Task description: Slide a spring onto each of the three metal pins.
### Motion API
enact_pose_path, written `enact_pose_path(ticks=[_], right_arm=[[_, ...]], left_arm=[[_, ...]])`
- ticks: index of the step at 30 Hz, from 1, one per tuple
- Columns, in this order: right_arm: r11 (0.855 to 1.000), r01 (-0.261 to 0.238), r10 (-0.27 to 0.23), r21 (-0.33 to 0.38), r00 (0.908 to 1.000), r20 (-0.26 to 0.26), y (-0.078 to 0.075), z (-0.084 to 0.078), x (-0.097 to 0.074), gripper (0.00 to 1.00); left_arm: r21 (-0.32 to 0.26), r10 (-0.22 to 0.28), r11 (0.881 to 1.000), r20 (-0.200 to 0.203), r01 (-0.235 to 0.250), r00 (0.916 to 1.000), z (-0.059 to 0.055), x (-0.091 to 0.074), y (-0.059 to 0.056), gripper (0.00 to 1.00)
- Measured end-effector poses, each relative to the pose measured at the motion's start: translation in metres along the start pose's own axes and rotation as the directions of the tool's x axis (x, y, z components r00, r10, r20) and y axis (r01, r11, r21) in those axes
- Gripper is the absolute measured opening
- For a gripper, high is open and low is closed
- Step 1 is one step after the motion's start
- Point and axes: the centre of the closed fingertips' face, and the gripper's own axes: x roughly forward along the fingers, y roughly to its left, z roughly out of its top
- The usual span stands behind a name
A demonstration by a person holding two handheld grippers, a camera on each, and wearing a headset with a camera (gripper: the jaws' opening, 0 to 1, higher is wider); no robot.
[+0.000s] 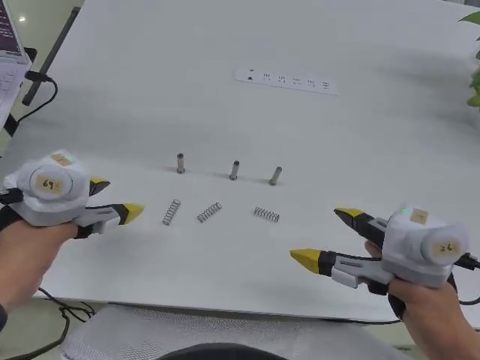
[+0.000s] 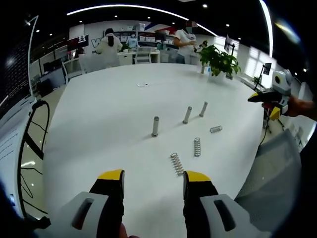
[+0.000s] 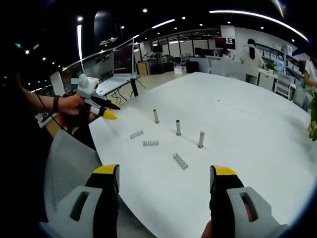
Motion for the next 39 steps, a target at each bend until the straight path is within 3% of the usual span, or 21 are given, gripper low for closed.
enact_pose_path(ticks=[10,25,39], right_arm=[[1.000,-0.018,0.018,-0.001,0.9998,-0.002,0.001,-0.001,0.002,0.74],[1.000,-0.030,0.030,0.002,0.9996,-0.003,0.007,-0.001,0.000,0.74],[1.000,-0.024,0.024,0.000,0.9997,-0.011,0.008,-0.002,-0.003,0.74]], left_arm=[[-0.023,0.024,0.999,0.008,-0.024,0.9997,-0.003,-0.009,-0.003,0.43],[-0.009,-0.027,1.000,-0.002,0.027,0.9996,0.002,0.015,-0.031,0.41],[-0.009,-0.070,0.998,-0.033,0.070,0.9970,-0.005,0.045,-0.051,0.36]])
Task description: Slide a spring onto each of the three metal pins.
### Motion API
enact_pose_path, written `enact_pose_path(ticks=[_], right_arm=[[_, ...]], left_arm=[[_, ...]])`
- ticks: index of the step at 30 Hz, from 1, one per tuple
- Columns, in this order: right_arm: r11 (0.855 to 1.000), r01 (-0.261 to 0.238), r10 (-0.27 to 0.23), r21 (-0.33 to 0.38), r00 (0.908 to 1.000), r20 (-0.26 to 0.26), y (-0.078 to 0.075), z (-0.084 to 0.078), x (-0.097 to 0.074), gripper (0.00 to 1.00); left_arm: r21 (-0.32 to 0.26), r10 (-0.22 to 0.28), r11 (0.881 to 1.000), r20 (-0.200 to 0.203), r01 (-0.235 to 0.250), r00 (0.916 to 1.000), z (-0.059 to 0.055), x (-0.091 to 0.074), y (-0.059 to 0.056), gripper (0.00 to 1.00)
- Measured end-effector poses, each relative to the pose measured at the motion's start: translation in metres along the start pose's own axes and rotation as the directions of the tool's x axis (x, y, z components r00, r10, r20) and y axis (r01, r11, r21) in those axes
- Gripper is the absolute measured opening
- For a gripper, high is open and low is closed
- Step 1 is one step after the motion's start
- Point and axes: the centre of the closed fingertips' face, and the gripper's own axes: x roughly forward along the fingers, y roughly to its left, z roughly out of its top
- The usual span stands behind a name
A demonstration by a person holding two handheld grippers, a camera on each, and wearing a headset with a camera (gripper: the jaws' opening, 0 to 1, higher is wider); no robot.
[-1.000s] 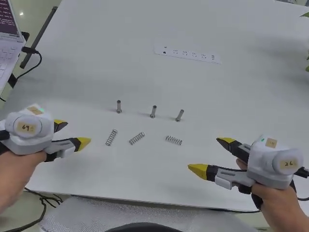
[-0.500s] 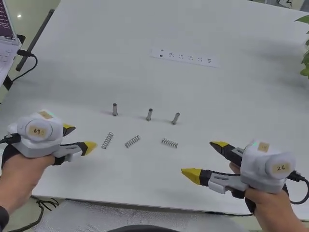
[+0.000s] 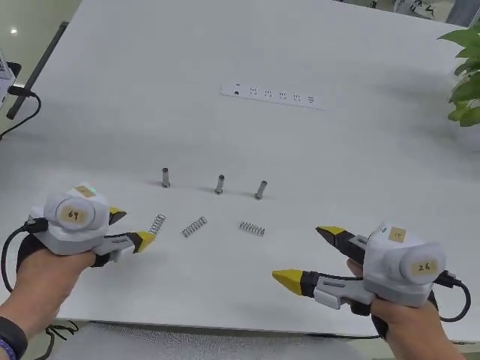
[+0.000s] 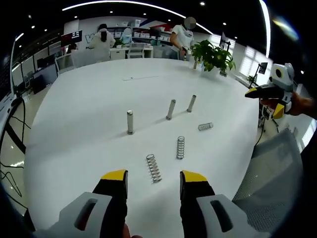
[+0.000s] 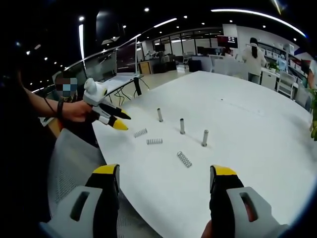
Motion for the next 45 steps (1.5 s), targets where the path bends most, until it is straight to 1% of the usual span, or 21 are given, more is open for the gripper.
enact_pose_path(ticks=[5,9,11,17,22,23,24,25,26,27,28,29,31,33,34,35,41,45], right_arm=[[1.000,0.002,-0.002,-0.004,1.0000,-0.005,0.000,0.001,-0.001,0.74],[1.000,0.003,-0.003,-0.005,1.0000,-0.008,-0.001,0.001,-0.003,0.74],[1.000,0.002,-0.002,-0.005,1.0000,-0.009,-0.001,0.001,-0.003,0.74],[1.000,0.000,0.000,-0.009,0.9999,-0.011,-0.001,0.001,-0.003,0.74],[1.000,0.002,-0.002,-0.007,0.9999,-0.010,-0.001,0.000,-0.003,0.74],[1.000,0.002,-0.002,-0.009,0.9999,-0.014,-0.001,-0.001,-0.003,0.74],[1.000,0.001,-0.001,-0.010,0.9999,-0.016,-0.001,-0.001,-0.003,0.74],[1.000,0.001,-0.001,-0.010,0.9999,-0.016,-0.002,-0.002,-0.003,0.74],[1.000,0.000,0.000,-0.009,0.9999,-0.015,-0.002,-0.002,-0.003,0.74],[1.000,0.000,0.000,-0.008,0.9999,-0.014,-0.002,-0.001,-0.003,0.74],[1.000,0.000,0.000,-0.010,0.9999,-0.015,-0.002,-0.001,-0.003,0.73],[1.000,0.000,0.000,-0.011,0.9999,-0.015,-0.002,-0.001,-0.003,0.73],[1.000,0.000,0.000,-0.010,0.9999,-0.014,-0.001,0.000,-0.003,0.73],[1.000,0.000,0.000,-0.010,0.9999,-0.013,-0.001,0.000,-0.003,0.73],[1.000,0.000,0.000,-0.010,0.9999,-0.014,-0.001,-0.001,-0.003,0.73],[1.000,0.001,-0.001,-0.010,0.9999,-0.015,-0.001,-0.001,-0.003,0.73],[1.000,0.000,0.000,-0.010,0.9998,-0.020,0.000,-0.003,-0.003,0.73],[1.000,0.003,-0.003,-0.010,0.9999,-0.014,0.001,-0.002,-0.004,0.73]], left_arm=[[-0.030,-0.004,1.000,0.000,0.004,1.0000,-0.004,0.012,-0.004,0.30],[-0.040,-0.002,0.999,-0.011,0.001,0.9999,-0.008,0.021,-0.006,0.27],[-0.036,0.008,0.999,-0.024,-0.009,0.9997,-0.012,0.028,-0.002,0.25],[-0.039,0.019,0.999,-0.045,-0.021,0.9988,-0.015,0.034,0.001,0.20],[-0.012,0.017,1.000,-0.059,-0.017,0.9981,-0.020,0.038,-0.001,0.17],[0.018,0.028,0.999,-0.060,-0.027,0.9978,-0.021,0.040,0.001,0.14],[0.034,0.033,0.999,-0.068,-0.030,0.9972,-0.024,0.041,0.003,0.10],[0.036,0.029,0.999,-0.074,-0.027,0.9968,-0.026,0.042,0.001,0.09],[0.038,0.028,0.999,-0.078,-0.025,0.9966,-0.026,0.042,0.000,0.09],[0.051,0.031,0.998,-0.084,-0.026,0.9960,-0.028,0.042,-0.001,0.07],[0.082,0.045,0.996,-0.101,-0.037,0.9939,-0.033,0.043,0.003,0.04],[0.079,0.048,0.996,-0.112,-0.039,0.9926,-0.035,0.043,0.002,0.04],[0.067,0.033,0.997,-0.117,-0.025,0.9926,-0.039,0.044,0.000,0.03],[0.063,0.032,0.998,-0.122,-0.024,0.9921,-0.043,0.046,0.000,0.03],[0.062,0.035,0.998,-0.103,-0.029,0.9941,-0.040,0.046,0.001,0.03],[0.049,0.032,0.998,-0.112,-0.027,0.9932,-0.041,0.046,0.001,0.03],[0.040,0.034,0.999,-0.117,-0.030,0.9925,-0.040,0.045,0.003,0.03],[0.031,0.038,0.999,-0.114,-0.034,0.9928,-0.040,0.041,0.003,0.03]])
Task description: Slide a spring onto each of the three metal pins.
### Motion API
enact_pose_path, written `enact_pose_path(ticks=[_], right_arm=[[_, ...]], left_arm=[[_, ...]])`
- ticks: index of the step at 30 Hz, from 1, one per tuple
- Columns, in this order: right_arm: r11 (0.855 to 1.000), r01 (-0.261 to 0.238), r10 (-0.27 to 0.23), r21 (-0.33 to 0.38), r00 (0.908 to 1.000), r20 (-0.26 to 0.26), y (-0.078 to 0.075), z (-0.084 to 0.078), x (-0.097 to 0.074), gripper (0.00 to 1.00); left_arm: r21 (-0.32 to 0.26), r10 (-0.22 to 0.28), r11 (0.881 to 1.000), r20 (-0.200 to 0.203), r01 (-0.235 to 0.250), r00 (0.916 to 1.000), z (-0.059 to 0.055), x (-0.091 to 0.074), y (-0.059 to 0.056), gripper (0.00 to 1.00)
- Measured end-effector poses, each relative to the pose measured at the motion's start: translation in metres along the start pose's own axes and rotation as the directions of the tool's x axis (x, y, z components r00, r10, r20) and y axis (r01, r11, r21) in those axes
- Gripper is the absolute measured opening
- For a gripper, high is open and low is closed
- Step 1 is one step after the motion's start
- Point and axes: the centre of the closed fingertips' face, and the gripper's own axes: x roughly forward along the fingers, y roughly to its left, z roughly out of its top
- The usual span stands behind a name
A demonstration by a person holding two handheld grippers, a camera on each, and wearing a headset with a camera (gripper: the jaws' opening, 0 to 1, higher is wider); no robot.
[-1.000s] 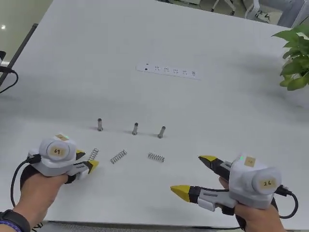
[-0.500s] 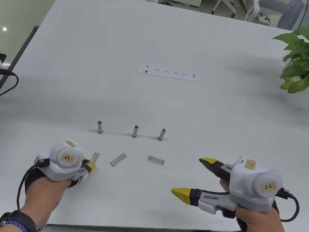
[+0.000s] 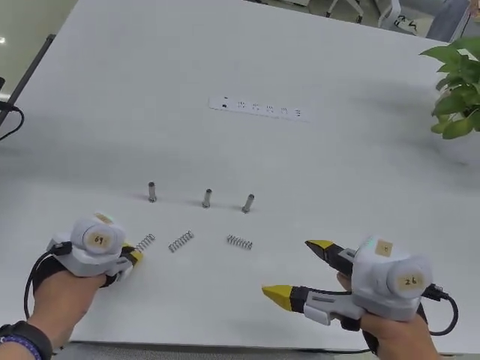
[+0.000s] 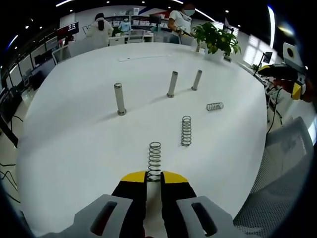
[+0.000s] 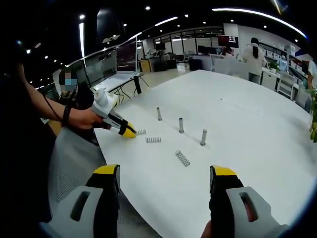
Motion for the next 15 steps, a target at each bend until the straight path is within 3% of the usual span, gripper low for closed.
enact_pose_path(ticks=[15], right_arm=[[1.000,-0.006,0.006,0.000,1.0000,-0.004,0.0011,-0.0026,0.0003,0.74]], left_arm=[[-0.040,0.009,0.999,0.016,-0.008,0.9998,0.0085,-0.0049,-0.0066,0.03]])
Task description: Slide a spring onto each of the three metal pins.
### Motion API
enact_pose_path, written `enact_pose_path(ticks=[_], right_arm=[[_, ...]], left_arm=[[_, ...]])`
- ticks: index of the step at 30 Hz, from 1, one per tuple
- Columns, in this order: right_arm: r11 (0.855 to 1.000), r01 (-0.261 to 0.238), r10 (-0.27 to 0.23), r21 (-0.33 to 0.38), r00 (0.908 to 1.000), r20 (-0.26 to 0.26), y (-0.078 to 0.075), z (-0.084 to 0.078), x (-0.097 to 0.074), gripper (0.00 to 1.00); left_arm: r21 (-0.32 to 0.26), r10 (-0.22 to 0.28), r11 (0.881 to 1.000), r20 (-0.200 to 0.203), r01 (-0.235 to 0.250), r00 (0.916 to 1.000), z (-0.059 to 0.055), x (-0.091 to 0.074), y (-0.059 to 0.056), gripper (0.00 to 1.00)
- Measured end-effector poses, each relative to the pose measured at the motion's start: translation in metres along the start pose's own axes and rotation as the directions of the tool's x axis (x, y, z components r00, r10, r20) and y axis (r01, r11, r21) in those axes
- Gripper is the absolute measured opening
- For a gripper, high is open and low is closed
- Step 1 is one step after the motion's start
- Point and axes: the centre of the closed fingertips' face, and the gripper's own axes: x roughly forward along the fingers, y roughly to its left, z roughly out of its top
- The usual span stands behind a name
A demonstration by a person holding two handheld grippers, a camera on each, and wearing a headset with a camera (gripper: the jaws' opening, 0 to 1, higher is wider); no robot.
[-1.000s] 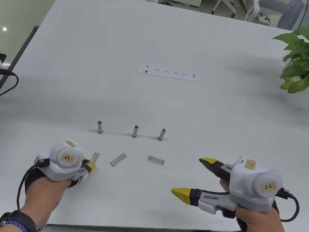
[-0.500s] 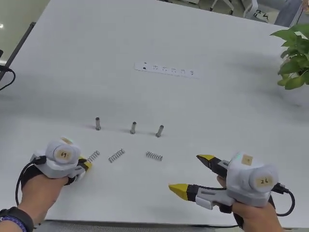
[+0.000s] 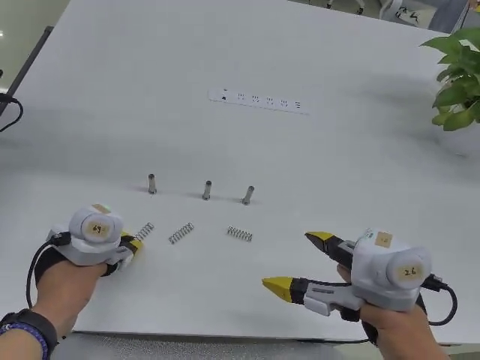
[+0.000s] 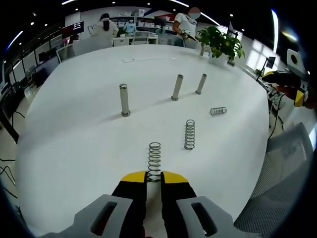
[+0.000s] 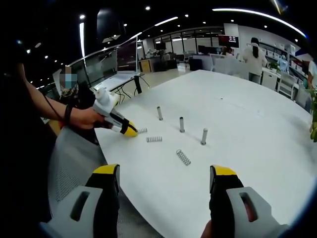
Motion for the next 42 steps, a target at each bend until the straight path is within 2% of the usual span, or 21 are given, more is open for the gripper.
enact_pose_path(ticks=[3,9,25,38,42], right_arm=[[1.000,-0.003,0.003,0.001,1.0000,-0.003,0.001,0.000,0.000,0.74],[1.000,-0.009,0.009,0.001,1.0000,-0.003,0.001,-0.001,0.002,0.74],[1.000,-0.030,0.030,-0.006,0.9995,-0.009,0.006,-0.001,0.005,0.74],[0.998,-0.054,0.054,-0.025,0.9985,-0.013,0.009,0.006,0.009,0.74],[0.998,-0.062,0.062,-0.030,0.9980,-0.015,0.010,0.007,0.011,0.73]], left_arm=[[-0.020,-0.016,1.000,0.011,0.016,0.9998,0.003,-0.003,-0.003,0.02],[-0.018,-0.021,1.000,0.034,0.022,0.9992,0.008,-0.012,0.001,0.02],[0.048,-0.041,0.998,0.087,0.037,0.9954,0.026,-0.045,-0.005,0.02],[0.115,-0.071,0.992,0.134,0.055,0.9884,0.043,-0.061,-0.016,0.02],[0.138,-0.082,0.988,0.141,0.062,0.9865,0.045,-0.063,-0.018,0.02]])
